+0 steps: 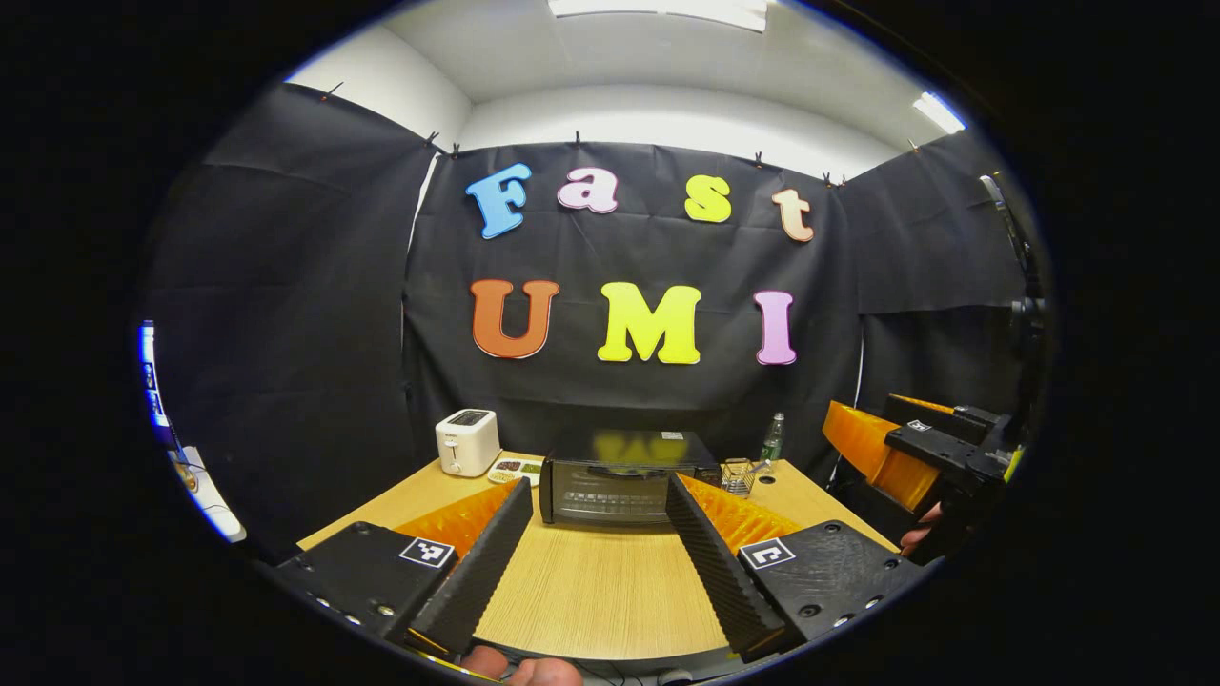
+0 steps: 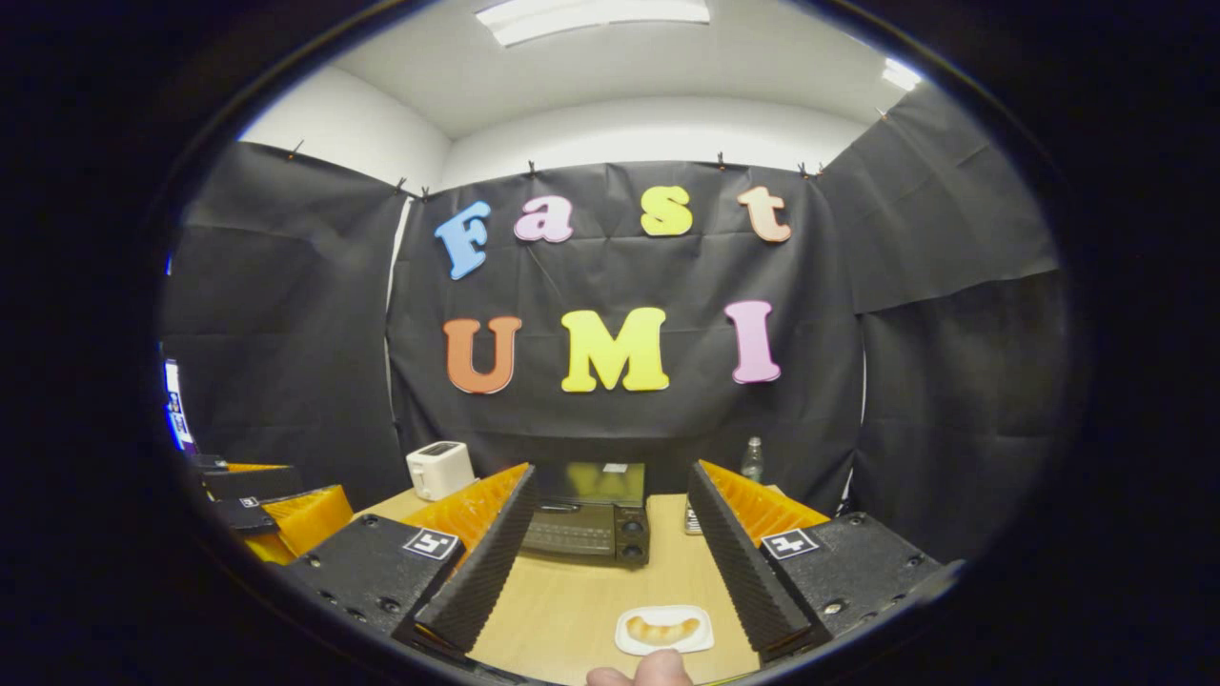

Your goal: Open the electric oven with the left hand, put the food in, and close the electric oven.

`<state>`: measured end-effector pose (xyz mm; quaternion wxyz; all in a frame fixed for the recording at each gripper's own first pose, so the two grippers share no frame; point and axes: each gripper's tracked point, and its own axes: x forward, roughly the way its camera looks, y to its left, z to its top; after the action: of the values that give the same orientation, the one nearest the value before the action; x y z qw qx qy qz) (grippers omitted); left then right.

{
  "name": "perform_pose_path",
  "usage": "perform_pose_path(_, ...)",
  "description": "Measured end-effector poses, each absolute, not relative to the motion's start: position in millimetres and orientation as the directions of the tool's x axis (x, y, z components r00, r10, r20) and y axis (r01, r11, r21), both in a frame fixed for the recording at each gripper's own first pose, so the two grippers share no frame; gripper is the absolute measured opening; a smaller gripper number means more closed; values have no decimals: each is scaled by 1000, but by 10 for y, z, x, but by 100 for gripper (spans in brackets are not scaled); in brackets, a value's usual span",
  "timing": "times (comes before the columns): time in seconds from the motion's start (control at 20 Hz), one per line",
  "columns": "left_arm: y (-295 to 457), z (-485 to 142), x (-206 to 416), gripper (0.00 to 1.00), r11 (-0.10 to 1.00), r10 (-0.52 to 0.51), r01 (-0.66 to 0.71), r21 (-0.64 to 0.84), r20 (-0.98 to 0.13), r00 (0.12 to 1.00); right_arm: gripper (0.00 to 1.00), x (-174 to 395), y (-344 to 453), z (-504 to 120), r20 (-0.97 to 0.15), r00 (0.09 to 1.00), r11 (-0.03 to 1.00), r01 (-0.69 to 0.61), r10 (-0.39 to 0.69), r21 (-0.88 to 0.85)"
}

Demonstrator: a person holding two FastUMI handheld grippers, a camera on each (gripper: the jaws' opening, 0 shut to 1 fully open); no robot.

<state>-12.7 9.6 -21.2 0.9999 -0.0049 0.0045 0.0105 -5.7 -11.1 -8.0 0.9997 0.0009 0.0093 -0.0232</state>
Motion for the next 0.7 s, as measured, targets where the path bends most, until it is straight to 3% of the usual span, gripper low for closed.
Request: perform_pose_path(0.7, -357, -633, 357, 93, 996, -65, 56, -76, -123, 990, 100, -3, -793, -223, -80, 985, 988, 152, -155, -42)
